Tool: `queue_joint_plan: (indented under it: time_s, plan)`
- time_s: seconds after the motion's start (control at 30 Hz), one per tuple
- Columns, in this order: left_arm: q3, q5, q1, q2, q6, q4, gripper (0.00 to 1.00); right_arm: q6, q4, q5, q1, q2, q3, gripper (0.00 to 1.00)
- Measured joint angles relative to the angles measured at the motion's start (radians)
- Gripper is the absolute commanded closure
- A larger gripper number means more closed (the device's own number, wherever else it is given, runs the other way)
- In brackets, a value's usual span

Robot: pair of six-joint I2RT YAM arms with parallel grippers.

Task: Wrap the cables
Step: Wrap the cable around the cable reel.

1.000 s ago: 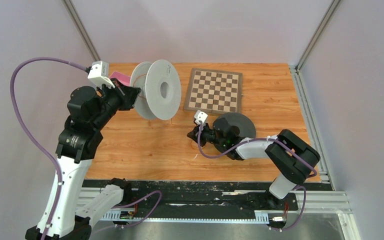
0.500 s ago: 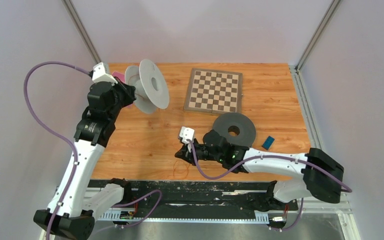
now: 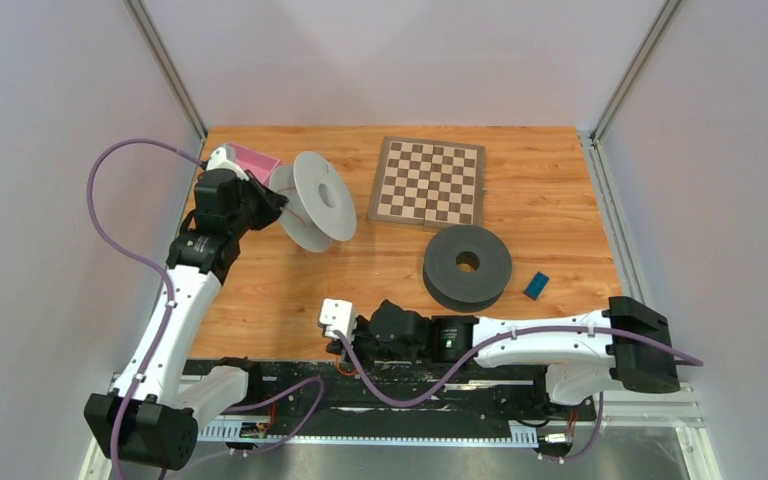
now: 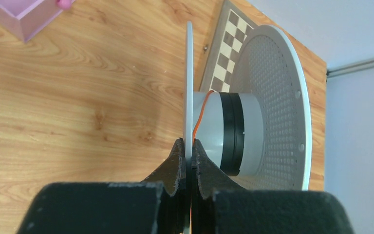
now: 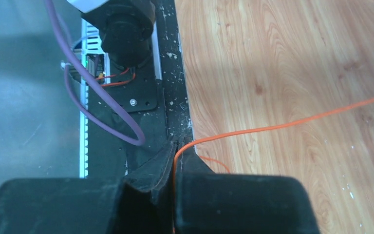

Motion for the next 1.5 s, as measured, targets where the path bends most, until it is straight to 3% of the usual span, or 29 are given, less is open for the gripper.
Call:
queue_joint_plan:
  time_s: [0.23,0.6,1.0,1.23,1.5]
  plan:
    - [-0.037,0.108,0.007,0.000,0.116,0.097,1.00,-0.015,-0.105,0.041,-0.043,0.049,0.138,1.00]
    - [-0.127,0.177,-0.109,-0.039,0.512,0.036,1.00,-0.063,-0.208,-0.192,-0.396,0.153,0.491,1.00]
    - [-0.124,0.315,-0.124,-0.201,0.853,-0.146,1.00,-0.083,-0.314,-0.320,-0.603,0.185,0.505,1.00]
    - [-0.046,0.441,-0.124,-0.202,0.867,-0.245,1.00,-0.117,-0.326,-0.326,-0.692,0.185,0.502,1.00]
    - [0.083,0.373,-0.129,-0.195,0.593,-0.237,1.00,-0.095,-0.330,-0.410,-0.792,0.173,0.401,1.00]
